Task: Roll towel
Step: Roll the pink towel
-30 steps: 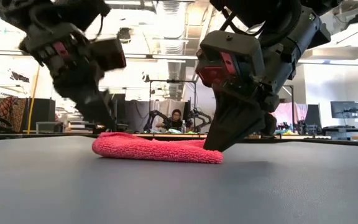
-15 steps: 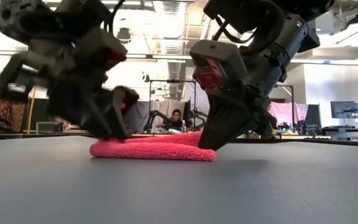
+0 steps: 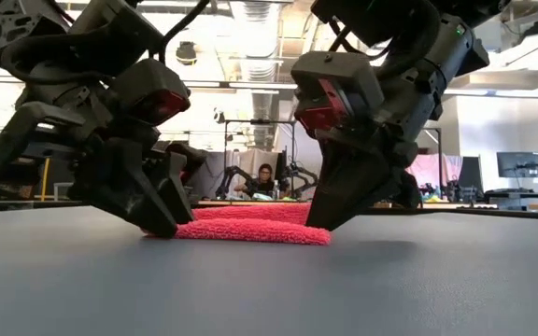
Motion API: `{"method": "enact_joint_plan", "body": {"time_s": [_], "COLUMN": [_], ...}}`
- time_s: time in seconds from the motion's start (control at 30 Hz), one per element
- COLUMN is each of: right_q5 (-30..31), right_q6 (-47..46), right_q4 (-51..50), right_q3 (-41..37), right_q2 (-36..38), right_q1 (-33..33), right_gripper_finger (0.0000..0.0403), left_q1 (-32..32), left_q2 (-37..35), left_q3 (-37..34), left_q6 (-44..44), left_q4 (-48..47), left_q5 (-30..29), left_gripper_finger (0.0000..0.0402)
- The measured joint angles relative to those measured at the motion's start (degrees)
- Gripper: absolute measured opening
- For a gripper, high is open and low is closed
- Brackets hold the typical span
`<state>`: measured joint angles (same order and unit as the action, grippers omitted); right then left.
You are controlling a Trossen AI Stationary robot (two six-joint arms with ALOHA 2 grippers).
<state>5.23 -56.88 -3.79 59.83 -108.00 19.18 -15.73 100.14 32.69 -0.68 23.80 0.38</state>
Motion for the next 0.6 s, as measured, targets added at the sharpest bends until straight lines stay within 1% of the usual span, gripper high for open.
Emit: {"method": "enact_joint_plan", "body": {"time_s": [0.1,0.17,0.23,0.3,0.37,0.47,0.53,0.6], "right_q5": [-1.3,-1.7,-1.7,-1.7,-1.3,-0.9,-0.6,1.0], "right_q6": [0.1,0.3,1.0,2.7,5.9,13.5,19.2,23.4], "right_q4": [-0.8,-1.0,-0.9,-0.6,-0.2,0.1,0.3,0.7], "right_q3": [0.0,-0.1,-0.1,-0.1,-0.1,0.0,0.0,0.0], "right_q2": [0.8,1.8,3.3,5.0,6.2,6.6,6.2,5.6], "right_q1": [-0.1,0.0,0.0,0.5,1.4,3.8,5.3,6.4], "right_gripper_finger": [0.0037,0.0039,0.0039,0.0037,0.0037,0.0042,0.0051,0.0065], "left_q1": [0.0,0.0,0.1,0.2,0.5,1.8,3.0,4.0], "left_q2": [0.0,0.0,0.0,0.0,0.0,0.0,0.0,0.1], "left_q3": [0.1,0.2,0.2,0.2,0.2,0.1,0.0,-0.1], "left_q6": [-2.0,-3.3,-4.7,-6.0,-7.2,-9.4,-11.2,-12.5], "left_q4": [-1.6,-2.7,-3.4,-3.5,-3.5,-3.5,-3.4,-3.3], "left_q5": [-0.6,-0.7,-0.7,0.6,2.1,6.0,10.1,13.0], "left_gripper_finger": [0.0088,0.0064,0.0031,0.0009,0.0006,0.0002,0.0001,0.0000]}}
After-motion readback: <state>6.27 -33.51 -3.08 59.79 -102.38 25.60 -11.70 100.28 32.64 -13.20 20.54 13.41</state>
